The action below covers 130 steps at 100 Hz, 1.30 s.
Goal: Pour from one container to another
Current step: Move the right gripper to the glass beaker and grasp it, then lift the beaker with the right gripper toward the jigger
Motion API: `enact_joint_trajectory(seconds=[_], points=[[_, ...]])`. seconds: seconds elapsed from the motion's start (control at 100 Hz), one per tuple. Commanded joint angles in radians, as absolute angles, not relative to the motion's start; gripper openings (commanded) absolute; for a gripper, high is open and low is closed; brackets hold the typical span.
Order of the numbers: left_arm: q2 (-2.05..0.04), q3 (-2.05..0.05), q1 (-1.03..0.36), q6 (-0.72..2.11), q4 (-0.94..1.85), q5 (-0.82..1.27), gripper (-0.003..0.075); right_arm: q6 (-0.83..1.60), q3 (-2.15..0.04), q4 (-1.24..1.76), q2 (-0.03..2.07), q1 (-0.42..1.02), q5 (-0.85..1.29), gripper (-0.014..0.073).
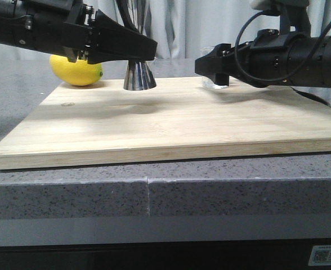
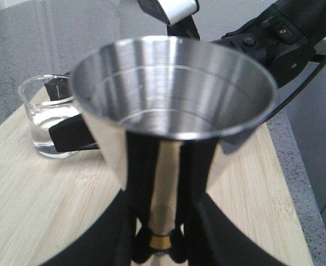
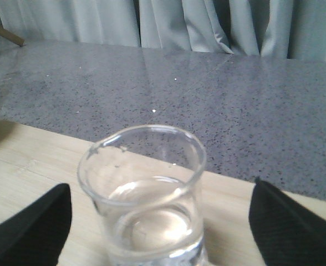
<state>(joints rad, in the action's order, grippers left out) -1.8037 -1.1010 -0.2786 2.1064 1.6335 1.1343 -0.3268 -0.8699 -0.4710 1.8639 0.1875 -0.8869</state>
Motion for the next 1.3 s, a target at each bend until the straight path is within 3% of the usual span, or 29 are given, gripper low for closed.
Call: enact_joint_trajectory(seconds=[0.0, 0.73, 0.98, 1.29], points=[[-1.749, -1.133, -0.285, 2.096, 1.701, 1.196, -0.0012, -0.331, -0.9, -0.469, 1.821, 0.189, -0.958, 0.0584], [-1.749, -1.133, -0.285, 2.096, 1.701, 1.196, -0.0012, -0.343, -0.9, -0.488, 1.825, 0.189, -0.956, 0.0582], [-1.749, -1.133, -0.285, 2.096, 1.701, 1.196, -0.0012, -0.343, -0.9, -0.489, 1.825, 0.189, -0.956, 0.0428], [-1.749, -1.133, -0.285, 2.096, 1.701, 1.196, -0.0012, -0.343, -0.9, -0.493, 1.825, 0.189, -0.956, 0.0426]])
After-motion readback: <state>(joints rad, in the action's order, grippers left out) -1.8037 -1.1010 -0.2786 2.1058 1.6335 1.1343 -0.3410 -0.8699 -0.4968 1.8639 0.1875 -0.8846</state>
